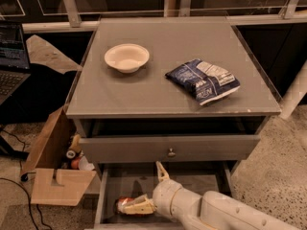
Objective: Pick coke can from middle drawer and place on counter
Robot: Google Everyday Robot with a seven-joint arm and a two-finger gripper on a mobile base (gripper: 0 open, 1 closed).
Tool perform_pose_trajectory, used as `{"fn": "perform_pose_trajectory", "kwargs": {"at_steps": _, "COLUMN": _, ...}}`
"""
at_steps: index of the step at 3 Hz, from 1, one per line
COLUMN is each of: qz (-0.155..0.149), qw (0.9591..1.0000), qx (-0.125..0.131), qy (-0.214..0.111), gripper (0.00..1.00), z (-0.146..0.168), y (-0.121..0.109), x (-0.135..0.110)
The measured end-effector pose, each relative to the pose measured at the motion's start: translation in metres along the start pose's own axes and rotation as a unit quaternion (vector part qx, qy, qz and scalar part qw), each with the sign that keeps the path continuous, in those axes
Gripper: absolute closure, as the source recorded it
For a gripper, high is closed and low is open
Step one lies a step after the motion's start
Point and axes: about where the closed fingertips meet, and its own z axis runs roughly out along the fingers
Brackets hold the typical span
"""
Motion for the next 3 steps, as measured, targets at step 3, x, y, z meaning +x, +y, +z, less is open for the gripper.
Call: {"fn": "perform_pose_trajectory", "kwargs": {"at_steps": 3, "qz": 0.009, "qw": 0.9999, "qx": -0.005, "qy": 0.006, "gripper": 0.00, "z": 0.0449, "y": 0.0064, "x": 0.0383}}
